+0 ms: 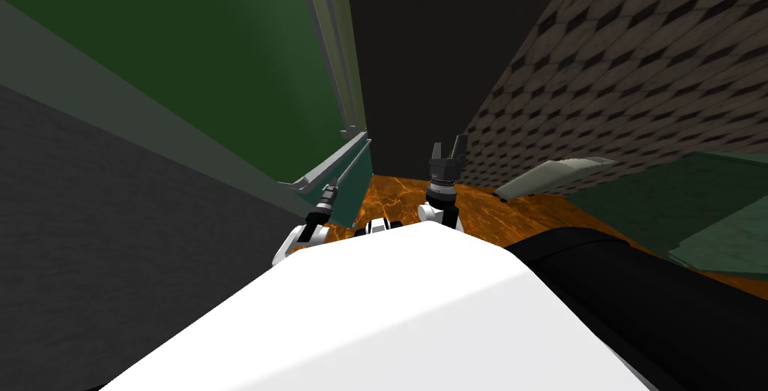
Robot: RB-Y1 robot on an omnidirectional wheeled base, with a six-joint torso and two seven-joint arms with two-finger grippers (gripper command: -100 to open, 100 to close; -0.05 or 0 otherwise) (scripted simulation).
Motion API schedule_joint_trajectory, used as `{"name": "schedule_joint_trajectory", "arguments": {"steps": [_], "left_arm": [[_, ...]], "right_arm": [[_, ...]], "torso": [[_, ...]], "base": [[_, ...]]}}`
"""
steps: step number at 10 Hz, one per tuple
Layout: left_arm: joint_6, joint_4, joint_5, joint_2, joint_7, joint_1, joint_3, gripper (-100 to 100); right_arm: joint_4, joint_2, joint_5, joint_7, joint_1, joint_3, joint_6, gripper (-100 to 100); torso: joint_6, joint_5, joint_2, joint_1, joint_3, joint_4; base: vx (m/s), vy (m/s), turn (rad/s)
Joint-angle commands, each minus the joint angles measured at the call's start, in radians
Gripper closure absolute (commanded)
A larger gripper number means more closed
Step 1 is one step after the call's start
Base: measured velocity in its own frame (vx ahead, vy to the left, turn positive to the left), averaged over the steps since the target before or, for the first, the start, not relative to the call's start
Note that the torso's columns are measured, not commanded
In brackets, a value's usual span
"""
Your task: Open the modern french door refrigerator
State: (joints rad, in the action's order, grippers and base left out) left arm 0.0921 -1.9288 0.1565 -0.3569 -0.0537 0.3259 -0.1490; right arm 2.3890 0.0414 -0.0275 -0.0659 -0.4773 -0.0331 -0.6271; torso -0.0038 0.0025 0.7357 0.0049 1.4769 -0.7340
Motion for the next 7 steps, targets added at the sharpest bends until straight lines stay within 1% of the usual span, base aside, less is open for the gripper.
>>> {"name": "schedule_joint_trajectory", "arguments": {"steps": [1,2,3,4,5,6,7], "left_arm": [[-0.028,0.044,0.008,-0.024,-0.004,-0.008,-0.008,-100],[-0.028,0.044,0.008,-0.024,-0.004,-0.008,-0.008,-100],[-0.043,0.057,0.012,-0.038,-0.006,-0.012,-0.013,-100],[-0.043,0.057,0.012,-0.038,-0.006,-0.012,-0.013,-100],[-0.057,0.068,0.016,-0.052,-0.007,-0.015,-0.019,-100],[-0.057,0.068,0.016,-0.052,-0.007,-0.015,-0.019,-100],[-0.069,0.078,0.019,-0.064,-0.009,-0.019,-0.023,-100]], "right_arm": [[0.000,0.000,0.000,0.000,0.000,0.000,0.000,0],[0.000,0.000,0.000,0.000,0.000,0.000,0.000,0],[0.000,0.000,0.000,0.000,0.000,0.000,0.000,0],[0.000,0.000,0.000,0.000,0.000,0.000,0.000,0],[0.000,0.000,0.000,0.000,0.000,0.000,0.000,0],[0.000,0.000,0.000,0.000,0.000,0.000,0.000,0],[0.000,0.000,0.000,0.000,0.000,0.000,0.000,0]], "torso": [[-0.002,0.001,-0.002,0.002,0.001,0.001],[-0.003,0.002,-0.003,0.004,0.002,0.003],[-0.003,0.003,-0.004,0.006,0.002,0.004],[-0.003,0.003,-0.005,0.008,0.003,0.005],[-0.005,0.003,-0.005,0.010,0.003,0.005],[-0.005,0.004,-0.006,0.011,0.003,0.006],[-0.005,0.004,-0.006,0.011,0.003,0.005]], "base": [[-0.021,0.019,-0.041],[-0.022,0.010,-0.015],[-0.027,0.014,-0.034],[-0.017,0.023,-0.039],[-0.018,0.035,-0.037],[-0.021,0.023,-0.018],[-0.016,0.019,-0.054]]}}
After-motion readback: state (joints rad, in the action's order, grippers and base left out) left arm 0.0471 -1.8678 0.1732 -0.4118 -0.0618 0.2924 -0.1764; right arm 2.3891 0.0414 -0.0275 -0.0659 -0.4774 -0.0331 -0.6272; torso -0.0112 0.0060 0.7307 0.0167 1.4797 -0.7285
